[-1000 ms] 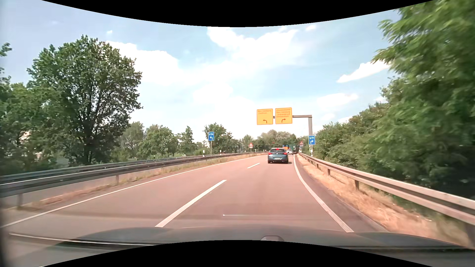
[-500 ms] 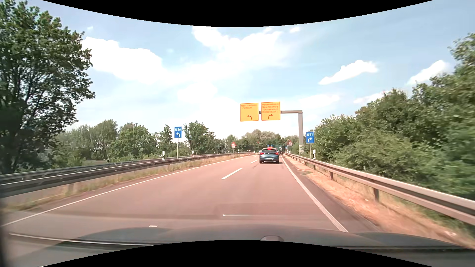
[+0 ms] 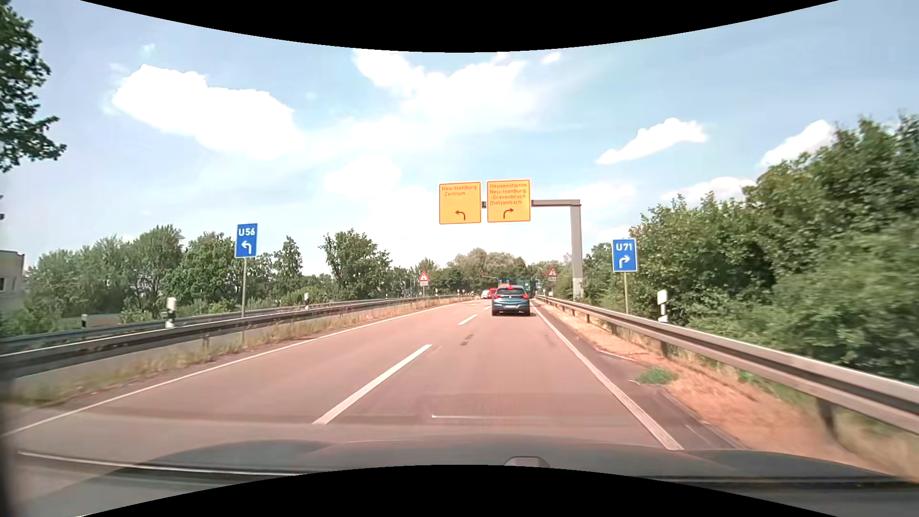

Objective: Follow the waypoints while adhering to traffic rules and regulations

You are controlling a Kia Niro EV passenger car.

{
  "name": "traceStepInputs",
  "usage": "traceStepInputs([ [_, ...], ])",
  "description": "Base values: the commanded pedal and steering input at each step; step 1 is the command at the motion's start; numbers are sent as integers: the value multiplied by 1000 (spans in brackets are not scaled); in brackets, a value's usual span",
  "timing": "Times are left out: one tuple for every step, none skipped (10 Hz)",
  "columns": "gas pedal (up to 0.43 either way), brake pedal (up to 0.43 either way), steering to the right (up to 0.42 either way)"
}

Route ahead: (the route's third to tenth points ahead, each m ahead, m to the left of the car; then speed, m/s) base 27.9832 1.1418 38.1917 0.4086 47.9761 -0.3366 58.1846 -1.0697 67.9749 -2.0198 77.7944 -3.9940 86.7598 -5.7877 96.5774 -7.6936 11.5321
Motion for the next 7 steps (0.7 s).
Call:
traceStepInputs([
  [0,0,21],
  [0,0,21],
  [0,0,21],
  [0,0,21],
  [0,0,21],
  [0,0,21],
  [0,0,20],
])
